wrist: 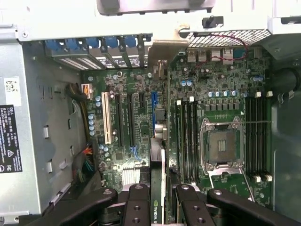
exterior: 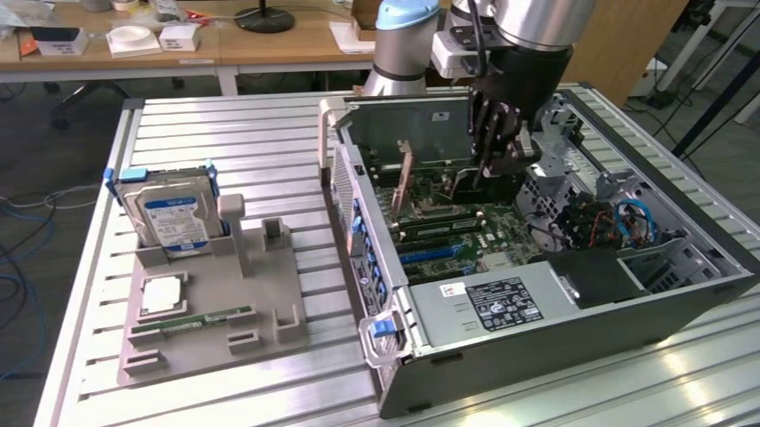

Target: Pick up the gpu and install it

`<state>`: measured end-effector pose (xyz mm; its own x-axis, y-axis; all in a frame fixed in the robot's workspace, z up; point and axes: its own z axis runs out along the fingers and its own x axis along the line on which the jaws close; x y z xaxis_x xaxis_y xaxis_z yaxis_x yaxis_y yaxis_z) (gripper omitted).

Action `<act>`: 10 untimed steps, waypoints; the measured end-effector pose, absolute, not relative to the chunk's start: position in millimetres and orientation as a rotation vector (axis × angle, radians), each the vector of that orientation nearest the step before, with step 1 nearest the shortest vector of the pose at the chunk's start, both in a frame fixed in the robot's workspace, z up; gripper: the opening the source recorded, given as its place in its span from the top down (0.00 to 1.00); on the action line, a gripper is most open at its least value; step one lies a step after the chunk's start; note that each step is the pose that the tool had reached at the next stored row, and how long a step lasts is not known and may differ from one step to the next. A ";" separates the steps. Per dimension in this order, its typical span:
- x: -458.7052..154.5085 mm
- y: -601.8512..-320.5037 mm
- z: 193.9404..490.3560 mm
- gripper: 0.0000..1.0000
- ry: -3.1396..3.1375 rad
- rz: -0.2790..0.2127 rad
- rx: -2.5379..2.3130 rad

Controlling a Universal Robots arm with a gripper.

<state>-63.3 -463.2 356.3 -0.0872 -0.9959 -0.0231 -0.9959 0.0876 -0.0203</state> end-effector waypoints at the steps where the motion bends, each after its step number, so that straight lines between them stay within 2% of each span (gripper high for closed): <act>1: -63.3 -463.2 356.3 0.74 2.294 0.001 -2.101; 10: -63.3 -463.1 349.0 0.74 2.293 0.002 -2.101</act>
<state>-63.3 -463.1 349.0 -0.0872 -0.9959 -0.0245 -0.9959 0.0877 -0.0202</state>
